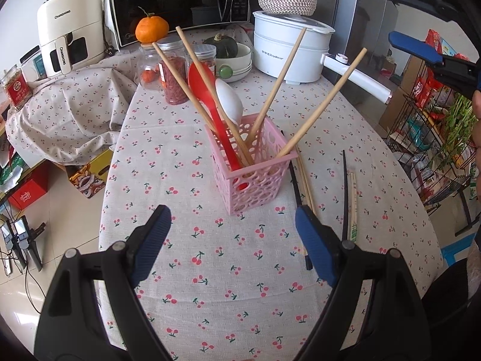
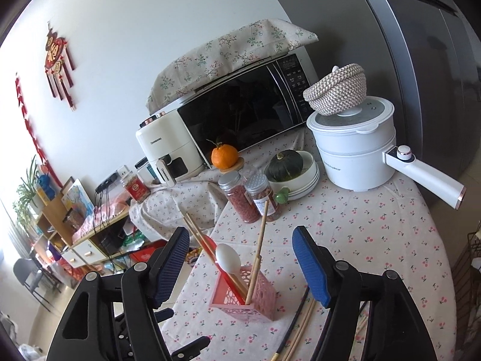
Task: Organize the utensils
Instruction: 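Lower the held wooden chopstick into the pink holder and open the right gripper, then move the right gripper onto a black chopstick and close on it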
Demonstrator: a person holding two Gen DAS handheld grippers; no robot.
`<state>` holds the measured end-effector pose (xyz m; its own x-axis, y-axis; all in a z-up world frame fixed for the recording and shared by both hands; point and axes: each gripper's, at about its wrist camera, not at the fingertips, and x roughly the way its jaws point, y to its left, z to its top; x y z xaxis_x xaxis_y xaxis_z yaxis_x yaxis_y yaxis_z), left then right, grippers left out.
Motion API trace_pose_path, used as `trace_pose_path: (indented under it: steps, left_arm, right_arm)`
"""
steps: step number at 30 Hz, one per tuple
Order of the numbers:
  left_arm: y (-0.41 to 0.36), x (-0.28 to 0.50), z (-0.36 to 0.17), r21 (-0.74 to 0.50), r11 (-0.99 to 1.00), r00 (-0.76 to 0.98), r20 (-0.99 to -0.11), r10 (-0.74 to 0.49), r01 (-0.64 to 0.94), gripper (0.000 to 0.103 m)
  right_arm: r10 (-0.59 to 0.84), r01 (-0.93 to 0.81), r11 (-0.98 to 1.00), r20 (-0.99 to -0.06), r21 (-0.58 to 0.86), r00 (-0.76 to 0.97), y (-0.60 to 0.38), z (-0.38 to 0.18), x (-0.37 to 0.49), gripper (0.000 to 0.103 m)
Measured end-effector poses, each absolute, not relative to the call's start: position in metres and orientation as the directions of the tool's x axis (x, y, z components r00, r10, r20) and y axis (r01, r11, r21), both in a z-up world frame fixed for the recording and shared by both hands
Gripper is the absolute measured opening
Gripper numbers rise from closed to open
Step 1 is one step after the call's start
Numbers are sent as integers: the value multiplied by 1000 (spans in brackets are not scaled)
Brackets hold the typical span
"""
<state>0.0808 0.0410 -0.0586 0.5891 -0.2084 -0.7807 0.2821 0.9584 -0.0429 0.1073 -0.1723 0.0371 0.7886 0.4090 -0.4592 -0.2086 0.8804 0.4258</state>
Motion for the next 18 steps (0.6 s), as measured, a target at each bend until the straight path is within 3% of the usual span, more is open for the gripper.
trace_pose_path:
  steps: [7,18]
  left_arm:
    - [29,81,-66,-82,955,556,-798,-235,285,85]
    - [24,82,-75,-94,970,583,-785,-210,224,85]
  right_arm:
    - [331,-107,899,-496,425,803,-208,27,102,79]
    - [157,83,945,-659,318,736,-239,-38,125,77]
